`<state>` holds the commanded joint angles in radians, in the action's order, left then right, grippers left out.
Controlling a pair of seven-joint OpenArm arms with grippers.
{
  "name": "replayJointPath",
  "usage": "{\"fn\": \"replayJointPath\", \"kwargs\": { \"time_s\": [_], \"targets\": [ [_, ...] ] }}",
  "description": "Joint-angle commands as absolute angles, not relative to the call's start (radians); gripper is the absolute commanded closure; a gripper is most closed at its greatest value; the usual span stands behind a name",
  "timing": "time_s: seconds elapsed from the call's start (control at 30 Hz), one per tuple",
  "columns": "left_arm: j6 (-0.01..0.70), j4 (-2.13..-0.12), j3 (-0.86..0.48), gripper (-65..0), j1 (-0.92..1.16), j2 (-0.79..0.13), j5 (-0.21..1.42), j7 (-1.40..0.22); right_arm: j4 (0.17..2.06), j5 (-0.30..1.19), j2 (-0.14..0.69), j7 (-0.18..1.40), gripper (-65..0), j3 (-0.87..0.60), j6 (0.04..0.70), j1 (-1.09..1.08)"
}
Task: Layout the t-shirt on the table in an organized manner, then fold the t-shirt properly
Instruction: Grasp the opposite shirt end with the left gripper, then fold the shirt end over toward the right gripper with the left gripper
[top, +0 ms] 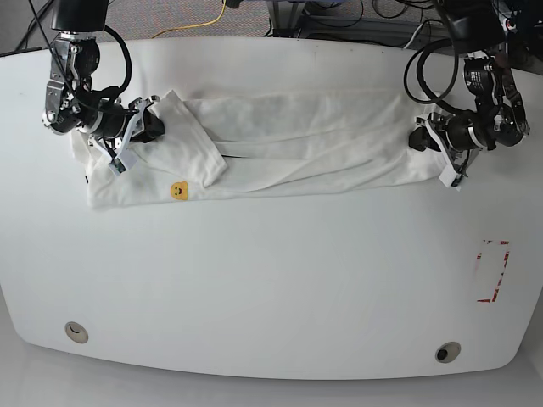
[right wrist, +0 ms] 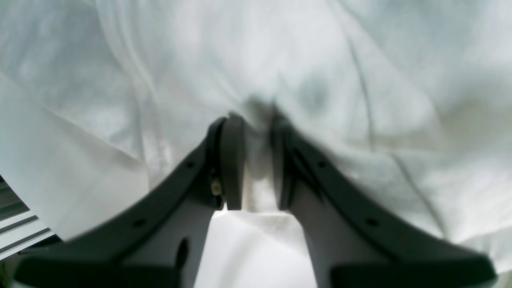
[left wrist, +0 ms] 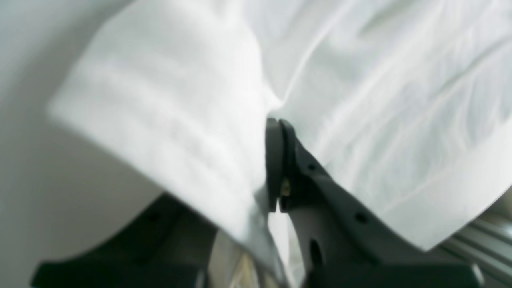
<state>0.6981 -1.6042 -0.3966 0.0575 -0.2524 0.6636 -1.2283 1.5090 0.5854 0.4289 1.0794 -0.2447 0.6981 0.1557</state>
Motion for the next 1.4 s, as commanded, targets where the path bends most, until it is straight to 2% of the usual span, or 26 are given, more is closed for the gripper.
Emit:
{"fn": "replayJointPath", "kwargs": {
  "time_s": [0.2, 0.37, 0.7, 1.1, 1.4],
  "targets": [
    [0.698, -1.793, -0.337, -4.3, 0.071, -0.252, 0.664, -1.233, 1.509, 0.585, 0.429, 1.079, -13.0, -0.245, 0.698, 0.156],
    [0.698, -1.856, -0.288, -4.3, 0.065, -0.249, 0.668, -1.234, 1.509, 0.585, 0.429, 1.079, -13.0, -0.245, 0.698, 0.156],
    [0.698, -1.851, -0.202, -4.6, -0.016, -0.124, 0.662, -1.257, 1.509, 0.585, 0.429, 1.078, -13.0, -0.245, 0.698, 0.154],
    [0.698, -1.742, -0.157, -4.7, -0.099, 0.097, 0.662, -1.251, 1.509, 0.585, 0.401, 1.078, -13.0, -0.245, 0.698, 0.134],
    [0.698, -1.629, -0.157, -5.0, -0.153, 0.139, 0.662, -1.25, 1.509, 0.585, 0.401, 1.078, -13.0, -0.245, 0.698, 0.134]
  ]
}}
